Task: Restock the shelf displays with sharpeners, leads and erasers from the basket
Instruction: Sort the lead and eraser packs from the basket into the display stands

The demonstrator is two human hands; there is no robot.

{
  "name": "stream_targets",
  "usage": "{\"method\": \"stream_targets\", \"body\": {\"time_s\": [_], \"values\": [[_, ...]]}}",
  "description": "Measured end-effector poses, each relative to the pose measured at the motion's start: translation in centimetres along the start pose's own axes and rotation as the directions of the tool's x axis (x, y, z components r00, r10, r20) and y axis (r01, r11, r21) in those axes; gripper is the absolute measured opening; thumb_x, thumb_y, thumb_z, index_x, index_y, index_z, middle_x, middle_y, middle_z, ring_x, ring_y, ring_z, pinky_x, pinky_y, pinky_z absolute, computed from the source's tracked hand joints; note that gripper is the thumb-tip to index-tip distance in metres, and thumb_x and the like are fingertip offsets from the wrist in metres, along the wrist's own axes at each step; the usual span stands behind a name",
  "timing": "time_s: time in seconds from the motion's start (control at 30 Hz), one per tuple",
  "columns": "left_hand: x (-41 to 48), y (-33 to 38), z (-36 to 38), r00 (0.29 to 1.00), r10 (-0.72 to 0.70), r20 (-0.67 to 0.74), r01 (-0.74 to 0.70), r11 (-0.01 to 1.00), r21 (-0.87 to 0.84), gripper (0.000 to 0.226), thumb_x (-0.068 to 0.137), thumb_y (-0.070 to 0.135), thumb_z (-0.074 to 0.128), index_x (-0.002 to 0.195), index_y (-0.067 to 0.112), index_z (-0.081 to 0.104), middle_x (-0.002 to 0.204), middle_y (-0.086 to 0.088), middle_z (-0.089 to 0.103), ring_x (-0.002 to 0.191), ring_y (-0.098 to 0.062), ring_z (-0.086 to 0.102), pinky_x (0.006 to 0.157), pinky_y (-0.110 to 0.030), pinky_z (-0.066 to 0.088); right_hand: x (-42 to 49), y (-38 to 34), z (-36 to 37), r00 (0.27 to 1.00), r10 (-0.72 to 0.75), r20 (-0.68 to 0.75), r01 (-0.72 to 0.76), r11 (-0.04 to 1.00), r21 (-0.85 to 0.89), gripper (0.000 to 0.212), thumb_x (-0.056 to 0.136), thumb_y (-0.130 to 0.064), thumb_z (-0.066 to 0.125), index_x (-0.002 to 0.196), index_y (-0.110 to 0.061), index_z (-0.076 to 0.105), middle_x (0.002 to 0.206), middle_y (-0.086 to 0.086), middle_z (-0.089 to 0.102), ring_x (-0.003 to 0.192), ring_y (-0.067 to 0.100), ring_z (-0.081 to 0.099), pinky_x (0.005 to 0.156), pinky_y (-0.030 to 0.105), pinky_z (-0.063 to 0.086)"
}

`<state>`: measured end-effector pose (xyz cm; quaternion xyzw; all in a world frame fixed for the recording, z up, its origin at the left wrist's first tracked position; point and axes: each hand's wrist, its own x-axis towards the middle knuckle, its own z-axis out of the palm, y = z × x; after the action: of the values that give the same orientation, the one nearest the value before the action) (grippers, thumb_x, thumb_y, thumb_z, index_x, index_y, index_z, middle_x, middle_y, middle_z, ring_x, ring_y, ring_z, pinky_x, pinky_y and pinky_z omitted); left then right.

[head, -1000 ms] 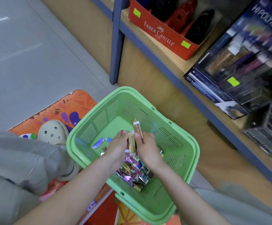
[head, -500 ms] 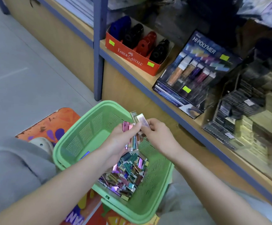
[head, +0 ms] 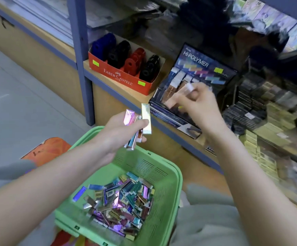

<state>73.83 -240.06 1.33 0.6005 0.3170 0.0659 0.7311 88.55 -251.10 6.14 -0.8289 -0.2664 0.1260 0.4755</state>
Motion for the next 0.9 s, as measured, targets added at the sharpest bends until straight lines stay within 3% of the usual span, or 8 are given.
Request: {"method": "stream_targets", "body": {"time_s": [0.13,0.23,0.37,0.57,0.67,0.8,0.9], "values": [[1.1,0.1,0.2,1.0,-0.029,0.002,0.029,0.999,0.032,0.011,0.09,0.027,0.063,0.094,0.018,0.058,0.077,0.0,0.065,0.061,-0.008,0.067,0.05,-0.022,0.042,3.1,1.7,-1.0,0.939,-0.098,-0.329,0.104,0.995,0.001,0.013,0.093,-0.016,0.058,0.095,-0.02,0.047,0.093,-0.003,0.065,0.077,0.004,0.067,0.077,0.031,0.058],[2.0,0.0,1.0,0.998,-0.055,0.019,0.054,0.998,0.022,0.012,0.09,0.027,0.062,0.095,0.018,0.057,0.078,-0.001,0.065,0.06,-0.007,0.067,0.043,-0.017,0.041,4.6,3.1,-1.3,0.899,-0.122,-0.421,0.109,0.993,-0.055,0.005,0.096,-0.016,0.053,0.098,-0.018,0.049,0.086,-0.013,0.06,0.075,0.002,0.066,0.081,0.031,0.057],[2.7,0.4,1.9,0.997,-0.059,0.047,0.059,0.998,-0.008,0.011,0.089,0.028,0.063,0.093,0.019,0.058,0.077,0.0,0.066,0.057,-0.005,0.066,0.04,-0.016,0.039,6.3,4.0,-1.1,0.901,-0.166,-0.4,0.131,0.985,-0.115,0.005,0.093,-0.021,0.059,0.095,-0.022,0.054,0.085,-0.008,0.063,0.084,0.014,0.066,0.082,0.041,0.056],[3.4,1.1,2.5,0.995,-0.069,0.067,0.073,0.996,-0.054,0.014,0.089,0.027,0.064,0.097,0.016,0.059,0.075,0.002,0.067,0.057,-0.006,0.066,0.04,-0.014,0.039,7.6,4.2,-1.2,0.93,-0.249,-0.271,0.163,0.939,-0.304,0.007,0.091,-0.022,0.062,0.098,-0.021,0.06,0.075,-0.015,0.055,0.069,0.0,0.052,0.073,0.021,0.044],[3.6,1.3,2.5,0.995,-0.076,0.067,0.08,0.995,-0.051,0.019,0.089,0.029,0.064,0.101,0.016,0.059,0.076,0.003,0.066,0.06,-0.006,0.067,0.046,-0.019,0.04,8.0,3.8,-1.1,0.957,-0.233,-0.172,0.163,0.924,-0.345,0.008,0.09,-0.018,0.063,0.093,-0.025,0.059,0.072,-0.012,0.051,0.073,0.01,0.05,0.073,0.022,0.04],[3.8,1.4,2.3,0.995,-0.076,0.058,0.079,0.996,-0.048,0.018,0.089,0.03,0.064,0.101,0.017,0.059,0.08,0.002,0.067,0.06,-0.006,0.067,0.047,-0.02,0.04,8.2,3.8,-0.2,0.948,-0.289,-0.136,0.194,0.86,-0.473,0.013,0.085,-0.014,0.068,0.098,-0.018,0.067,0.086,-0.002,0.058,0.077,0.011,0.053,0.076,0.025,0.044],[3.9,1.5,2.1,0.996,-0.072,0.054,0.075,0.995,-0.059,0.016,0.088,0.029,0.064,0.098,0.017,0.059,0.076,0.002,0.066,0.058,-0.006,0.066,0.043,-0.016,0.04,8.3,3.8,0.1,0.937,-0.29,-0.195,0.179,0.877,-0.446,0.025,0.079,-0.007,0.074,0.095,-0.02,0.06,0.098,0.001,0.057,0.076,0.012,0.056,0.077,0.027,0.051]]}}
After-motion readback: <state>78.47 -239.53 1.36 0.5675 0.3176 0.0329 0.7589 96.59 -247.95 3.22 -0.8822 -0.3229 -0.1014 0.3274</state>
